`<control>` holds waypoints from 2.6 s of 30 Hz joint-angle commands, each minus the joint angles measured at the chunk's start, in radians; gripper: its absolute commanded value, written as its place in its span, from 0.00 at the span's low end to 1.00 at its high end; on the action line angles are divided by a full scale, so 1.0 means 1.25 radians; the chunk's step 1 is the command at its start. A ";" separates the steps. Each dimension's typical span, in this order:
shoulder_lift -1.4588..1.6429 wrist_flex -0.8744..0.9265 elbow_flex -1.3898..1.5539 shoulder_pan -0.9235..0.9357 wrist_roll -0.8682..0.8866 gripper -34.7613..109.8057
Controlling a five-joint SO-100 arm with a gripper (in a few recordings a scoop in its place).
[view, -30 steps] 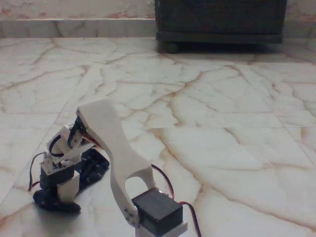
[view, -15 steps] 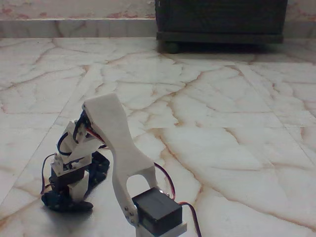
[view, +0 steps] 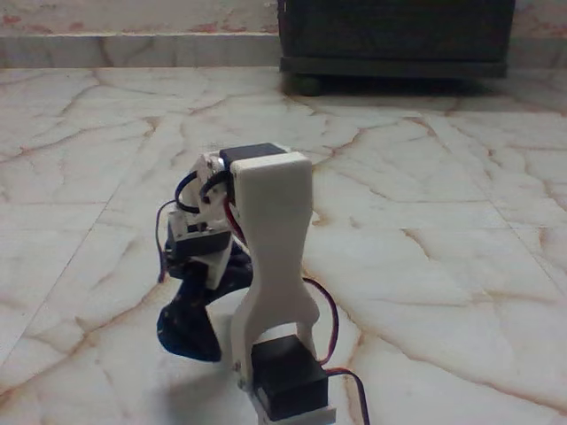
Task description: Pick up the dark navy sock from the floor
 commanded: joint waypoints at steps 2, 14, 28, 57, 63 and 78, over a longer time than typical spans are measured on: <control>0.125 -0.017 0.054 0.060 -0.088 0.24; 0.515 -0.174 0.427 0.277 -0.398 0.24; 0.695 -0.659 0.783 0.351 -0.497 0.24; 0.698 -0.828 0.792 0.358 -0.522 0.24; 0.698 -0.831 0.792 0.356 -0.520 0.24; 0.698 -0.836 0.792 0.357 -0.517 0.24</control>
